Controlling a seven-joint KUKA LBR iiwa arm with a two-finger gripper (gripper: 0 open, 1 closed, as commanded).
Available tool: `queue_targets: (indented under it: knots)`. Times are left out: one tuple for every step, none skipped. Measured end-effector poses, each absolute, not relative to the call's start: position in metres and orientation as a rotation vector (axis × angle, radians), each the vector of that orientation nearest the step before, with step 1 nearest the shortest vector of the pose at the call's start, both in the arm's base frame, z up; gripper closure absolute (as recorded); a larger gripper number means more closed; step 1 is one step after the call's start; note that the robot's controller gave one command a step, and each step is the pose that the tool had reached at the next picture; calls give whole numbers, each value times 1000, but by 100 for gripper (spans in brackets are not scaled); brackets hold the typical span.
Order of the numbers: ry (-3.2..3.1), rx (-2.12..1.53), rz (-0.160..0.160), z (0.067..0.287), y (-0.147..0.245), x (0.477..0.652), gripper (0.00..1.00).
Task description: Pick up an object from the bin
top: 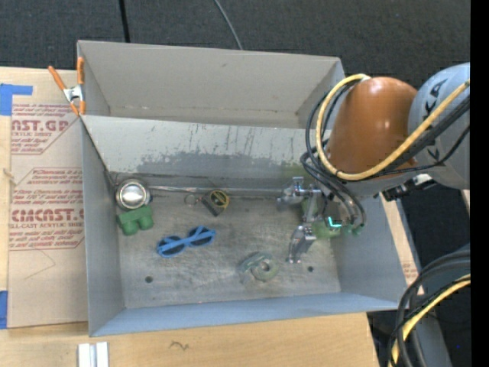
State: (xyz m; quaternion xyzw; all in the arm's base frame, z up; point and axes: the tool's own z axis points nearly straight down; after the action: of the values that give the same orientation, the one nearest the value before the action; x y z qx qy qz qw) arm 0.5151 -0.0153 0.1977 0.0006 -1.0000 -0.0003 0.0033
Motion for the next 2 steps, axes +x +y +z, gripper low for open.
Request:
queue_targets:
  knots:
    - [-3143,155,-1,68,-14,507,0]
    - [-3139,137,0,101,-24,484,0]
